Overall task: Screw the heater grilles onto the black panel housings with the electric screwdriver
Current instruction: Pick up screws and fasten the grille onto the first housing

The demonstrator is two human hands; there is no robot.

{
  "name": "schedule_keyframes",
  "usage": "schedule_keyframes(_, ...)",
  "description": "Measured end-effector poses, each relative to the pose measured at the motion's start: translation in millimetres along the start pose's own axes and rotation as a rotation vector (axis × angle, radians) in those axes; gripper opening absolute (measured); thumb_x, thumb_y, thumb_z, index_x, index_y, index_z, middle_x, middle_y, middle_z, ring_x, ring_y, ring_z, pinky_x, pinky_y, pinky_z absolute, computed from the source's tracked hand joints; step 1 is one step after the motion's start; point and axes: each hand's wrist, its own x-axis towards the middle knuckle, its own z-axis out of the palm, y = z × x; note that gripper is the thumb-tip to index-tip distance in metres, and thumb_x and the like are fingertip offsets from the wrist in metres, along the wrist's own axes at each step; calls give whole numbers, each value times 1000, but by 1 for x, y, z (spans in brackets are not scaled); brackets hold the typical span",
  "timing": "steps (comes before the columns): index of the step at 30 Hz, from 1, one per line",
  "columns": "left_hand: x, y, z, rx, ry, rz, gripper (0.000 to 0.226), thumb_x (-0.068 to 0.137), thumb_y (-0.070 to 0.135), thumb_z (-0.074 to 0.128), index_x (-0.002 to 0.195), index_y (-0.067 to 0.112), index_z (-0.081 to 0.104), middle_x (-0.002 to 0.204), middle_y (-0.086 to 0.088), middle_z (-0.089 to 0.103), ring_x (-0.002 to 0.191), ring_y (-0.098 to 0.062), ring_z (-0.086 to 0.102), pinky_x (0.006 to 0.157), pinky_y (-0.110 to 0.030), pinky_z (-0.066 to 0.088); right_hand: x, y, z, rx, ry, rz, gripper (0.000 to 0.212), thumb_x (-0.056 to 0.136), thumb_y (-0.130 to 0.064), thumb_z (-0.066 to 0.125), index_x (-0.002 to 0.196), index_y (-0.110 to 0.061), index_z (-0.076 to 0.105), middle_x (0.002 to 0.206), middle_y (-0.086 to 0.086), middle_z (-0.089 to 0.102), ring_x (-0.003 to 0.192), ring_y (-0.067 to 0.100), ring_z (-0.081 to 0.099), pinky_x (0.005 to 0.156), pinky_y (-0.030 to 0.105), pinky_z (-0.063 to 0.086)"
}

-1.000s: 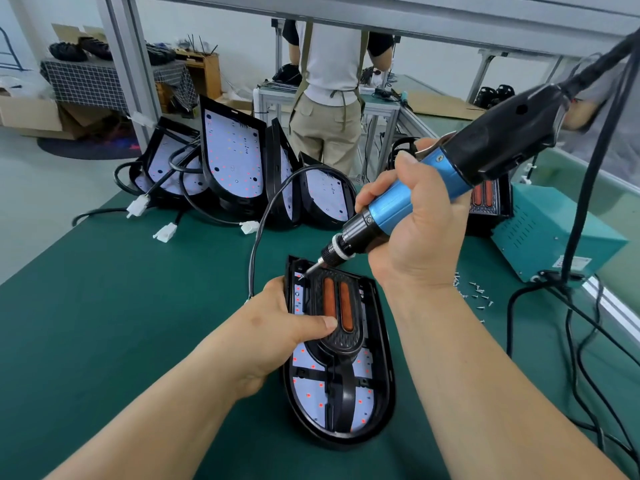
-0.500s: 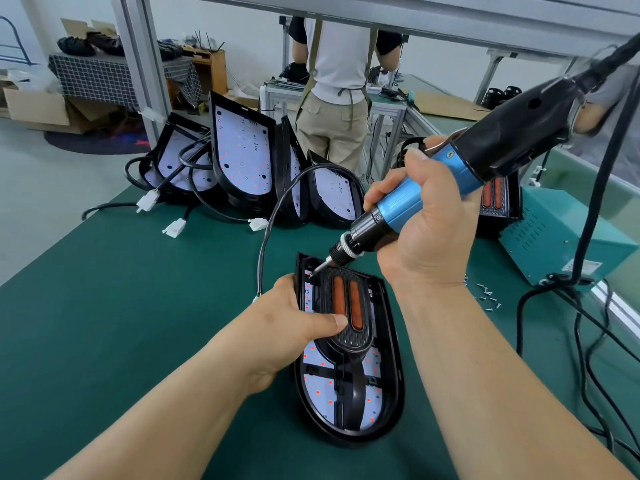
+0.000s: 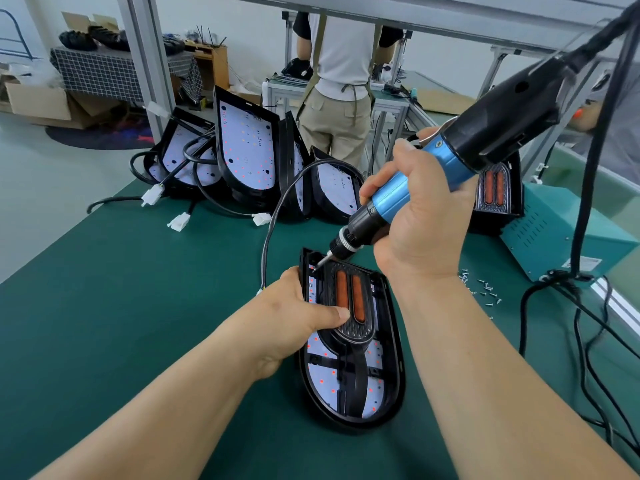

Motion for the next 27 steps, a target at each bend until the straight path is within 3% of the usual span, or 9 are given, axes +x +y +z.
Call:
schedule_keyframes(2,-1,0,0,-3,-5,1,45,82,0,74,123,3,55,112,-18,71,106,-36,68,102,-53,49,1,0,0,-6,5,-2,28,75,-10,64,96,-9,46,61,10,46,45,23,48,52,30,45)
schedule_keyframes(7,-3,3,1,3,-11,22,65,63,16,76,123,4,55,112,-18,71,106,-36,68,101,-53,50,4,1,2,-4,11,7,29,75,-10,64,96,-9,44,61,9,45,44,22,48,50,29,44)
schedule_keyframes(14,-3,3,1,1,-14,20,59,68,13,78,122,3,56,113,-20,70,108,-39,67,102,-54,48,5,2,-1,23,0,17,28,77,-9,63,95,-8,42,48,2,49,42,20,48,49,29,45)
schedule_keyframes(27,-2,2,2,7,-4,30,64,62,16,76,122,3,56,112,-20,70,107,-39,67,101,-55,49,5,3,0,20,1,14,31,76,-11,64,97,-9,41,48,2,47,41,20,47,51,29,43)
